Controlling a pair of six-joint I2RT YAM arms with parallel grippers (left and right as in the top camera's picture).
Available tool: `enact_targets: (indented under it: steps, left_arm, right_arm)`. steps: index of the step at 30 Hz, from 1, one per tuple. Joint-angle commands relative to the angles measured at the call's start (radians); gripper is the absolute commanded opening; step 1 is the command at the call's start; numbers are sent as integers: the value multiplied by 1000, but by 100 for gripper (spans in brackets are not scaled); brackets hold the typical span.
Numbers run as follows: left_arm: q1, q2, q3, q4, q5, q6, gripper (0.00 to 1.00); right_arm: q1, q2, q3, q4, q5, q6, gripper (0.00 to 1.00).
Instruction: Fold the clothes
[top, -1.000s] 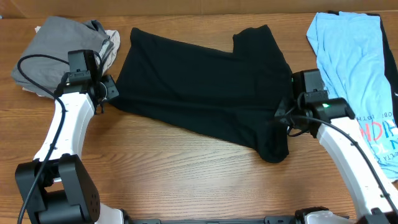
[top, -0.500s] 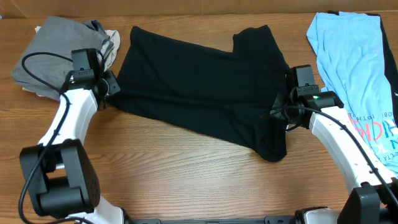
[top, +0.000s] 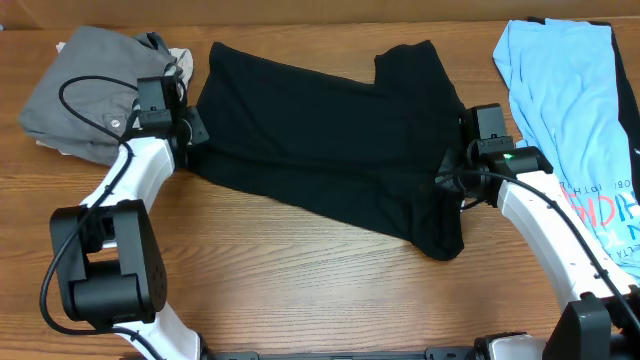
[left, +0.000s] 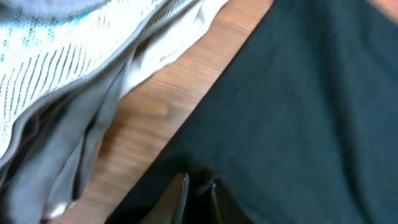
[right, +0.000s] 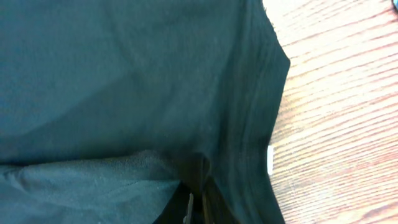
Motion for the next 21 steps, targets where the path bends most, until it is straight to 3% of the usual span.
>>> enact_targets:
  steps: [1, 11, 21]
  left_arm:
    - [-18, 14, 21, 43, 5, -10, 13]
    - [-18, 11, 27, 53, -71, -10, 5]
    - [-17, -3, 183, -159, -156, 28, 4]
  right_arm:
    - [-8, 5, 25, 13, 18, -3, 4]
    - [-10, 5, 25, 11, 26, -3, 4]
    - [-10, 5, 25, 8, 26, -3, 4]
